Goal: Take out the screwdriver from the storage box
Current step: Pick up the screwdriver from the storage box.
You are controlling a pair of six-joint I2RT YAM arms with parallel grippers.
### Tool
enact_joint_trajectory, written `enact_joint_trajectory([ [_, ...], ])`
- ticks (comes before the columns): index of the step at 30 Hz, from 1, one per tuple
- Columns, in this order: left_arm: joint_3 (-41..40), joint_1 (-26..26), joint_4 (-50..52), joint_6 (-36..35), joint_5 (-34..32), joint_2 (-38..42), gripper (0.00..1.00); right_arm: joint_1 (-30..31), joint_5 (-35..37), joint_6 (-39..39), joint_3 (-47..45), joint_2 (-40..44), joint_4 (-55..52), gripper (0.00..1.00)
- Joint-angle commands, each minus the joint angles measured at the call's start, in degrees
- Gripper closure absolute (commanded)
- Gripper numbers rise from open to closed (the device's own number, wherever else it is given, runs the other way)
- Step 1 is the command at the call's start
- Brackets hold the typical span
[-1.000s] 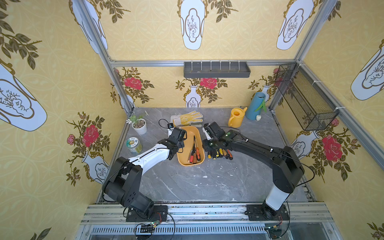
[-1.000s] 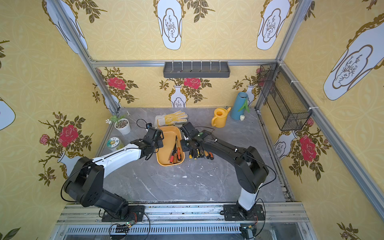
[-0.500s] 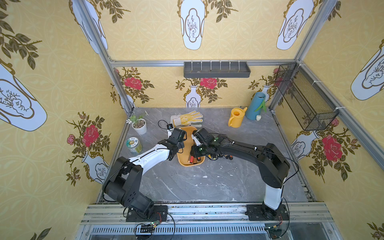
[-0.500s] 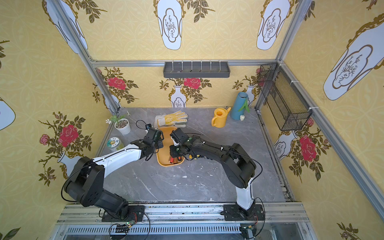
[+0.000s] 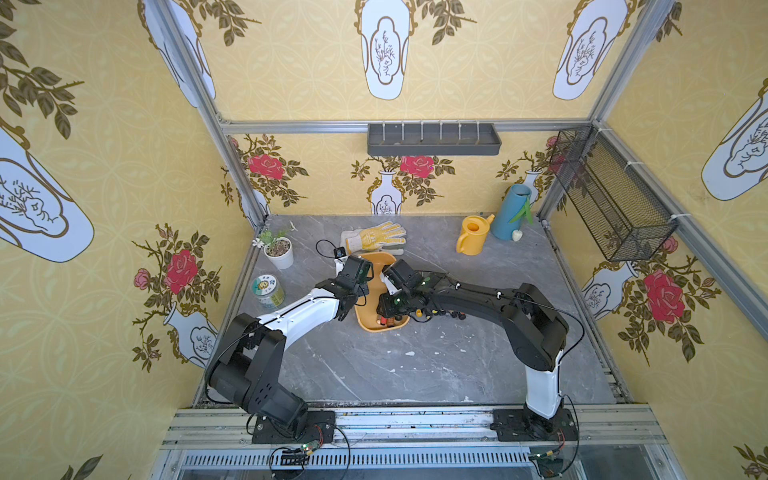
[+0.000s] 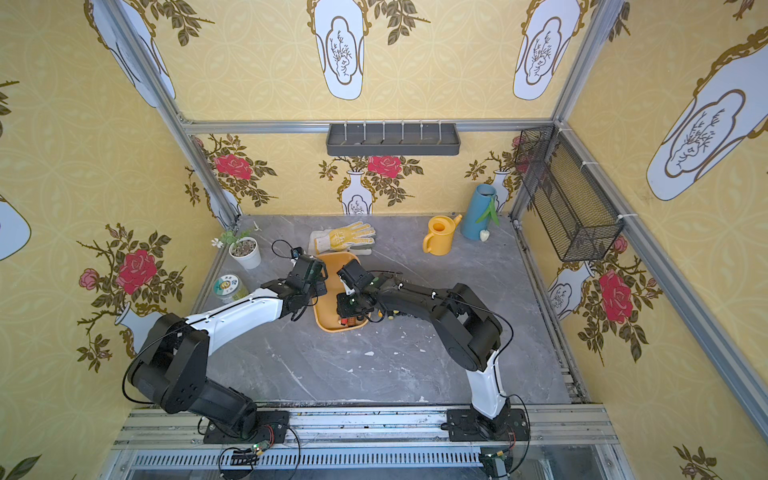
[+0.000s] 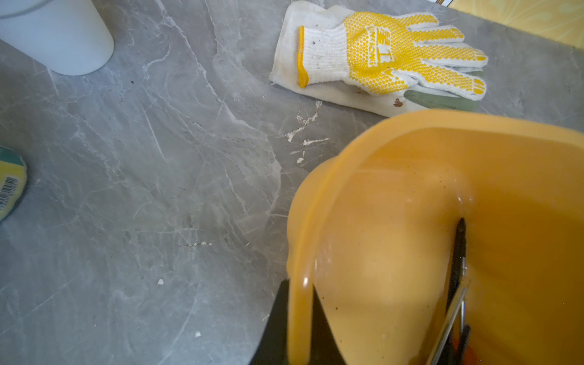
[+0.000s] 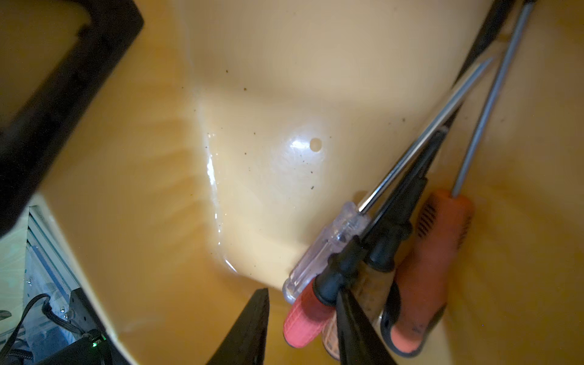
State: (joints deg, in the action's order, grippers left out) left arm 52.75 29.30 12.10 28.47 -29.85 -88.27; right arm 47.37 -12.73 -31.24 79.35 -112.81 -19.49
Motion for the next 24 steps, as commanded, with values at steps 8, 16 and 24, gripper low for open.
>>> enact_joint_trajectory([
  [8,-0.19,-0.02,-2.14,0.76,1.06,0.11,1.00,0.02,0.26,-0.58,0.97,-2.39,1.10,0.58],
  [16,-0.37,0.03,-2.03,0.74,0.86,0.55,1.00,0.07,3.04,-0.75,2.66,-4.17,-0.67,0.57],
  [24,-0.38,0.00,-2.07,0.89,0.86,0.42,1.00,1.35,6.69,1.78,5.94,-6.06,-5.93,0.64],
])
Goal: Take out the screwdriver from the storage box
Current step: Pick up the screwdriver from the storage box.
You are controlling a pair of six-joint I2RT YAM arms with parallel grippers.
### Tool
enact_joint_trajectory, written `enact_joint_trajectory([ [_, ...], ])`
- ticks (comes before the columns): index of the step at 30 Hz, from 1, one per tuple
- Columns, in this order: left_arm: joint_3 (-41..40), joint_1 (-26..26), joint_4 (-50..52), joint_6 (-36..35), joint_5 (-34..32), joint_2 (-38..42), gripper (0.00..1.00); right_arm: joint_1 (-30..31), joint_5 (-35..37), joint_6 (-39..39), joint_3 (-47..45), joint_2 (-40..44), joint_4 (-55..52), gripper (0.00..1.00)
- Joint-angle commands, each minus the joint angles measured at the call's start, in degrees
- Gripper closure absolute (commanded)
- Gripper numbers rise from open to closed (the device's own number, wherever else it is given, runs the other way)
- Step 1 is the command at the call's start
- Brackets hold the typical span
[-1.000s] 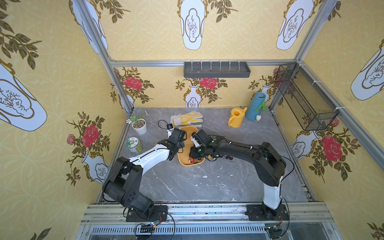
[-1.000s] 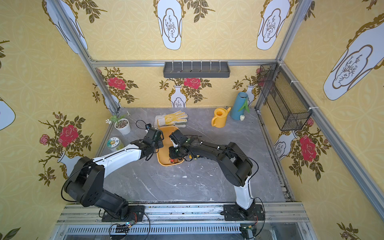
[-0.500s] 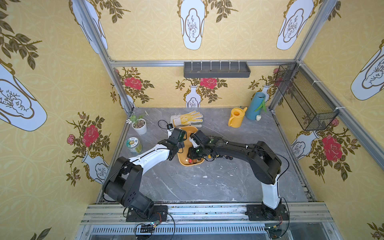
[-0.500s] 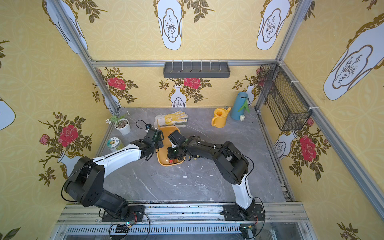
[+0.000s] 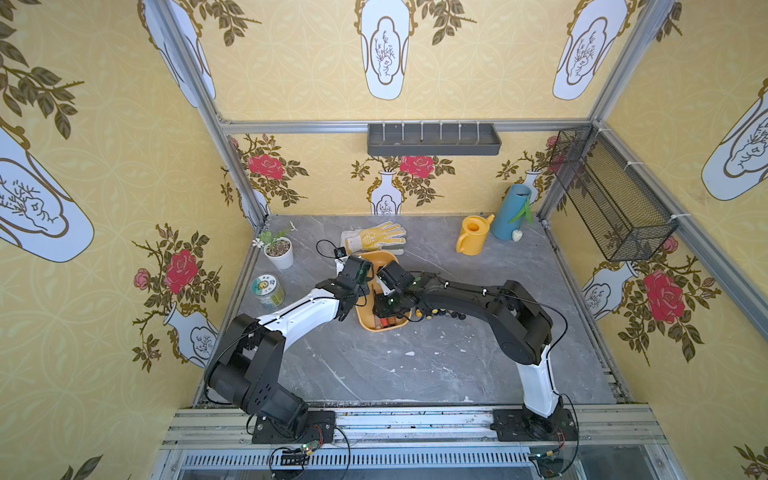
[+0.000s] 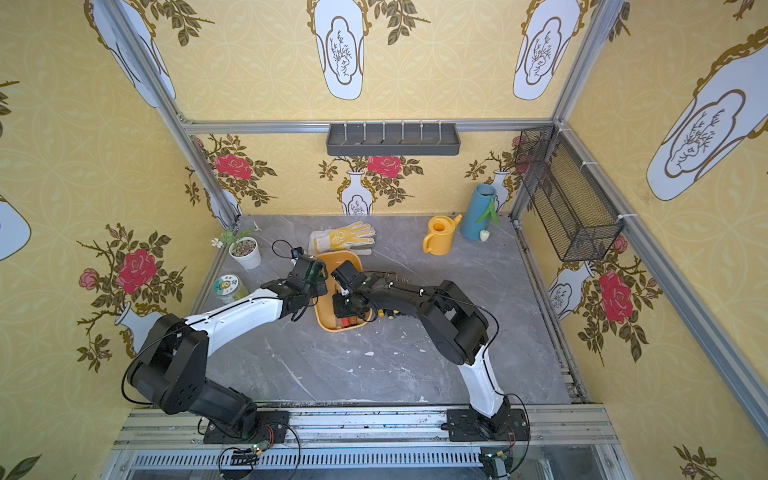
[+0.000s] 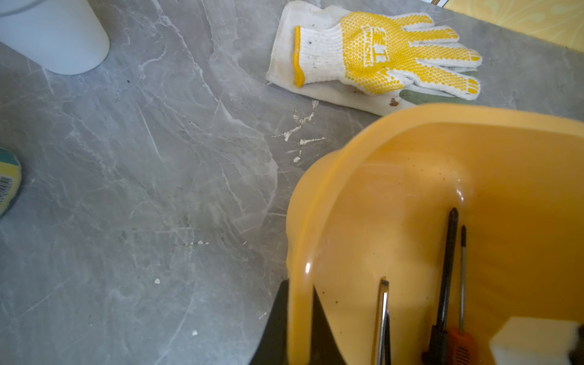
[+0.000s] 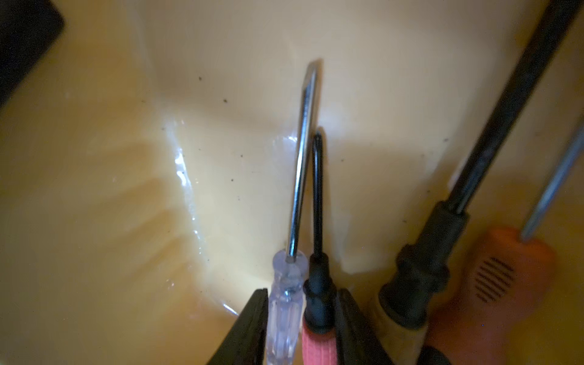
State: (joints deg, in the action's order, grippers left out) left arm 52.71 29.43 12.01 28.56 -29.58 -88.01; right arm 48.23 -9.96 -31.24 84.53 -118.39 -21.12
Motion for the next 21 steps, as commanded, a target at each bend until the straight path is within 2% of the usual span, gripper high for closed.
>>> enact_joint_trajectory([
  [1,-0.28,-0.16,-1.95,0.80,0.62,0.16,1.00,0.77,4.06,2.04,0.73,-0.49,-4.48,0.64],
  [5,-0.24,-0.12,-1.99,0.84,0.63,0.02,1.00,1.40,5.12,3.21,1.46,-1.20,-5.92,0.64],
  [10,-0.33,-0.11,-1.64,0.84,0.33,0.24,1.00,2.76,9.84,4.65,3.10,-2.40,-9.88,0.62],
  [15,-0.74,-0.09,-1.38,0.88,0.09,0.50,1.00,3.09,10.52,4.69,1.94,-1.87,-9.58,0.71],
  [21,-0.94,-0.11,-1.29,0.98,-0.30,0.91,1.00,3.02,11.27,4.27,0.85,-1.57,-8.53,0.71],
])
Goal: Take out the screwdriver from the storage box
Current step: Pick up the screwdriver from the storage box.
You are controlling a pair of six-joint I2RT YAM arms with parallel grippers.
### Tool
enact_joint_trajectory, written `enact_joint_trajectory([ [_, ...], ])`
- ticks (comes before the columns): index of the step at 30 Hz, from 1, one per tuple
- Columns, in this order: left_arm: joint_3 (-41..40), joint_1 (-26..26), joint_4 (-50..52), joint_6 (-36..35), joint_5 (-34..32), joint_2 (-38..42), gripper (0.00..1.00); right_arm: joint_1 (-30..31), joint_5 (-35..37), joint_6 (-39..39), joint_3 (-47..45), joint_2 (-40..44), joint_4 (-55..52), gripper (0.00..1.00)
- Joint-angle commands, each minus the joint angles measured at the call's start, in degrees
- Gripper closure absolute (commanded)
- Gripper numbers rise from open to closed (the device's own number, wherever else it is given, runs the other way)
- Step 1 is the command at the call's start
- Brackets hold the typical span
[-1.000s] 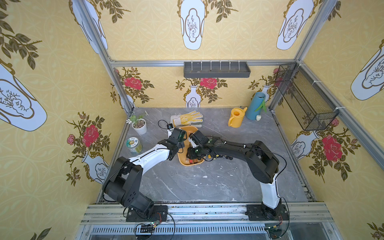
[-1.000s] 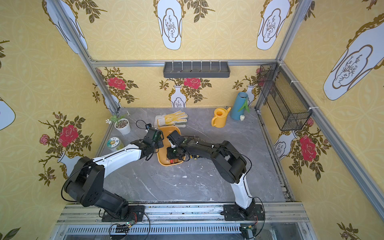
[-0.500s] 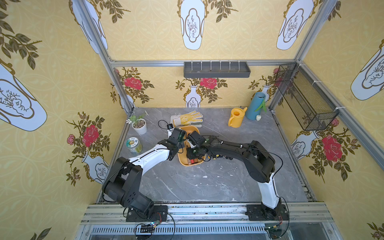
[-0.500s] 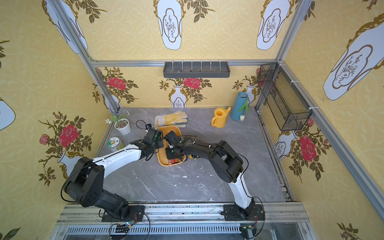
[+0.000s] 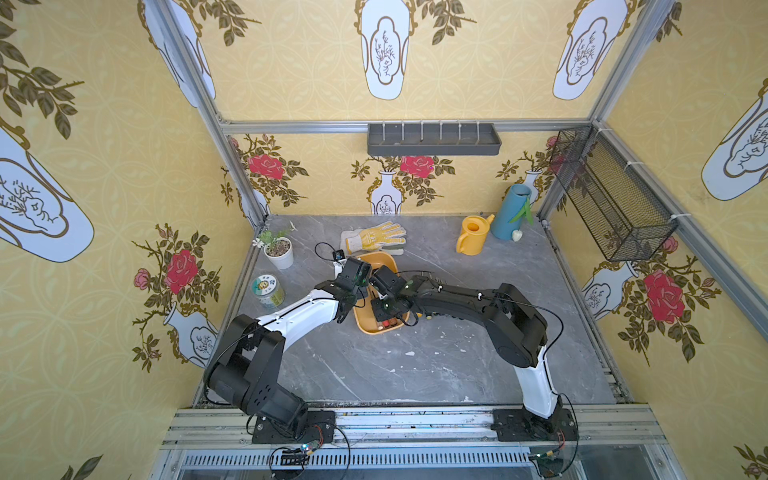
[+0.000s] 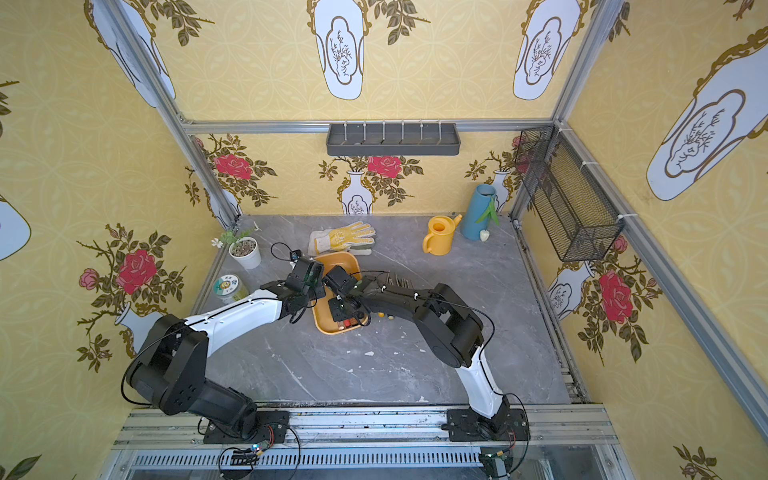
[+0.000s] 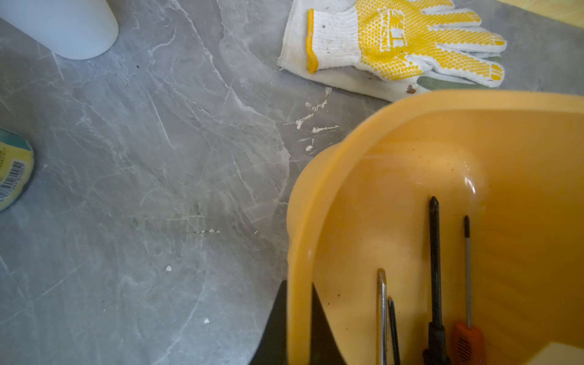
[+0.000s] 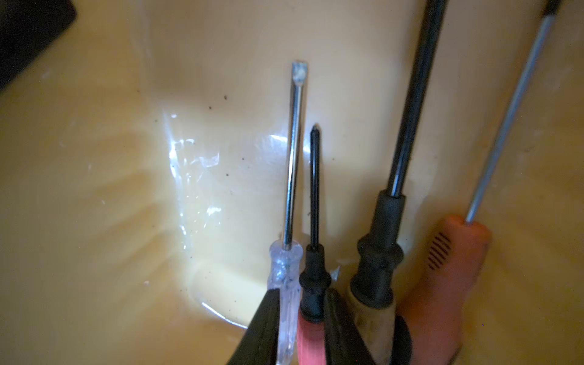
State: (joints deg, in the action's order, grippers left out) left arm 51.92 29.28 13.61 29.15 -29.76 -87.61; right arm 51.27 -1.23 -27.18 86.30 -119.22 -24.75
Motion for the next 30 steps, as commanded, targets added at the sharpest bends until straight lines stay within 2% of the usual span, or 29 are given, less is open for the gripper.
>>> enact_joint_trajectory([
  [1,-0.15,-0.01,-2.83,0.41,-0.12,0.58,1.00,-0.01,2.54,0.10,-0.98,-0.88,-4.90,0.70],
  [7,-0.15,0.01,-2.70,0.57,-0.21,0.79,1.00,0.01,2.07,-1.94,-3.13,-0.38,-2.55,0.69],
  [10,-0.14,0.02,-2.58,0.56,-0.21,0.56,1.00,-0.16,1.38,-3.39,-4.66,0.30,-1.05,0.64],
  [12,-0.13,0.04,-2.53,0.70,-0.15,0.51,1.00,-0.11,1.12,-3.41,-4.71,0.09,-1.14,0.64],
  [16,-0.11,0.05,-2.62,0.85,-0.04,0.62,1.00,-0.15,0.46,-3.41,-4.36,-0.75,-1.36,0.75],
  [23,0.11,0.01,-2.07,0.74,-0.16,0.25,1.00,-0.20,0.72,-3.55,-4.64,0.23,-0.58,0.88],
  [30,0.42,0.03,-1.94,0.94,-0.13,-0.19,1.00,-0.77,-0.39,-4.02,-7.18,3.25,3.48,0.96],
])
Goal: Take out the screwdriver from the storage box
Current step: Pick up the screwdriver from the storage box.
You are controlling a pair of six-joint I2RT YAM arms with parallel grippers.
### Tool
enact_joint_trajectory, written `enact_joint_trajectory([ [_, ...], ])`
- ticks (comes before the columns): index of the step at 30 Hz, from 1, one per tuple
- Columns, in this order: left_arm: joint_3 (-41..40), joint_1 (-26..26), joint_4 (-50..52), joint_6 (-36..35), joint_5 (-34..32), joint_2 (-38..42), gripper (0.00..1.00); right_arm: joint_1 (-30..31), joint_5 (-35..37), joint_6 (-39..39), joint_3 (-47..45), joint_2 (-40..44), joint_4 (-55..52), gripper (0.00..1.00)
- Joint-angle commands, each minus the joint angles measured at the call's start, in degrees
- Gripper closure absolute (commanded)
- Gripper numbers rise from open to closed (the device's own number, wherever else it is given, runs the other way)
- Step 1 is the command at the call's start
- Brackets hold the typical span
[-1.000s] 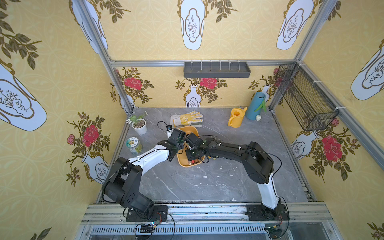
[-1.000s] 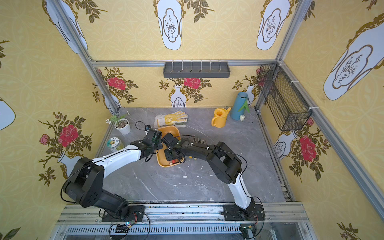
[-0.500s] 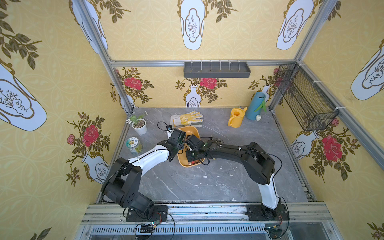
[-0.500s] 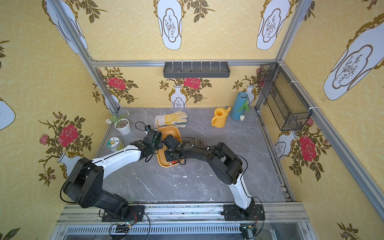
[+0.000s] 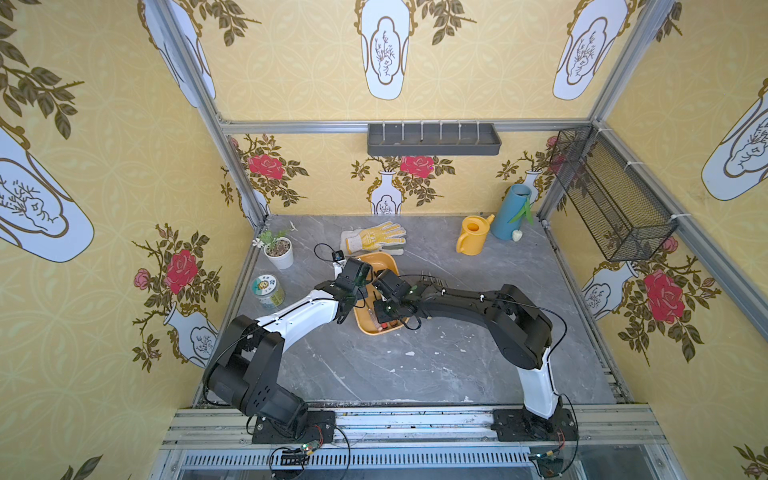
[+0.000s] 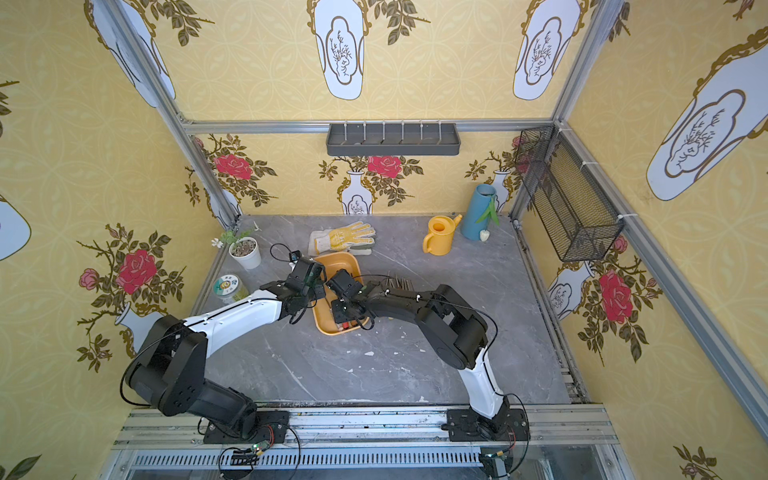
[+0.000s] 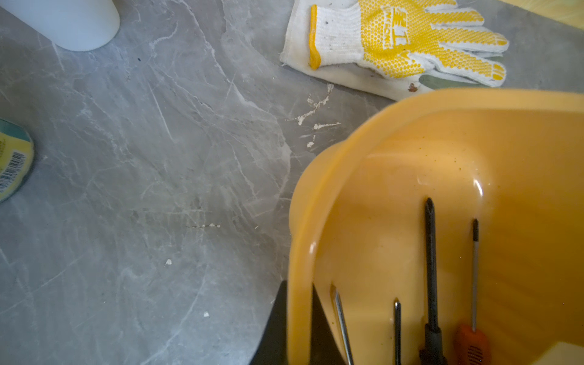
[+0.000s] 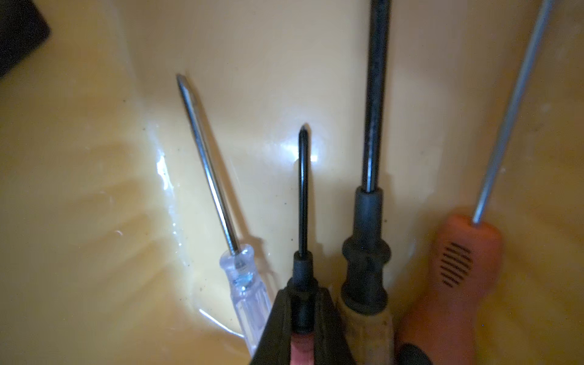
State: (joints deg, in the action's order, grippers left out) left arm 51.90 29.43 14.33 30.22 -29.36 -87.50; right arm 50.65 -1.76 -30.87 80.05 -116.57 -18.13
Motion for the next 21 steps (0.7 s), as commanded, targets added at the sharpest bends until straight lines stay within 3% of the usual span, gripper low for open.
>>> enact_joint_trajectory([
  [1,0.48,-0.09,-2.64,-0.24,-0.55,-0.38,1.00,-0.25,0.09,-0.32,-1.14,1.12,-2.64,0.97],
  [21,0.73,-0.14,-2.59,-0.07,-0.07,-1.40,1.00,-1.08,-0.26,0.53,-4.10,6.98,3.63,1.00],
])
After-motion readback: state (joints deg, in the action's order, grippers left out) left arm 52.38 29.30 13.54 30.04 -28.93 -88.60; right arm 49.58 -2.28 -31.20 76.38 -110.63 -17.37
